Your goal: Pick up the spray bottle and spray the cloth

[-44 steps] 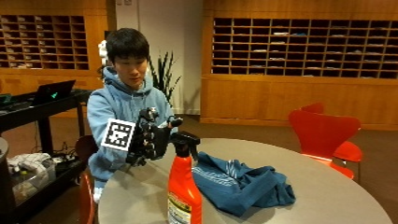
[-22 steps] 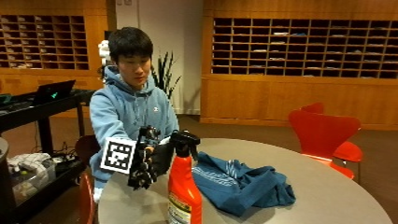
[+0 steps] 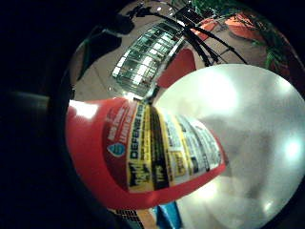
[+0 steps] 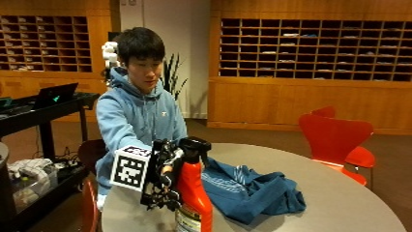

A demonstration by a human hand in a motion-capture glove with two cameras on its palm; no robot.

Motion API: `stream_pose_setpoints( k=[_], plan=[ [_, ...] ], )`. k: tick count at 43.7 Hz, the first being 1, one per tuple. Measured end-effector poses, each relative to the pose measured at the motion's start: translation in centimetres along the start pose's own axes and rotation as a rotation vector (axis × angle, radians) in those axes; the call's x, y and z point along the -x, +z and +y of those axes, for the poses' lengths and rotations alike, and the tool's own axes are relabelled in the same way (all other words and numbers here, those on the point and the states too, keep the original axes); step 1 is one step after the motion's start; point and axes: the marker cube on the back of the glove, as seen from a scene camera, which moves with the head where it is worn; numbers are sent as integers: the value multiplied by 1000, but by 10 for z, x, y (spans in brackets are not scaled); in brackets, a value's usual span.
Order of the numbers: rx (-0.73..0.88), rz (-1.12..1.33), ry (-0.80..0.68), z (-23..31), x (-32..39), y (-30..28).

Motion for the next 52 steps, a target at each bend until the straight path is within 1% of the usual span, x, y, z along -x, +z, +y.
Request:
stream_pose_setpoints(
  k=[10, 18, 28, 33, 37, 39, 43, 48, 52],
  plan=[
    [32, 31, 39, -14, 2, 9],
    [120, 56, 93, -28, 5, 22],
    [197, 166, 32, -39, 11, 33],
    [328, 237, -50, -40, 20, 37],
    [490, 336, -87, -36, 37, 43],
    [579, 402, -133, -30, 50, 47],
    [727, 591, -289, -8, 79, 54],
    [858, 888, -481, 24, 120, 62],
    [941, 1106, -576, 45, 153, 66]
  ],
)
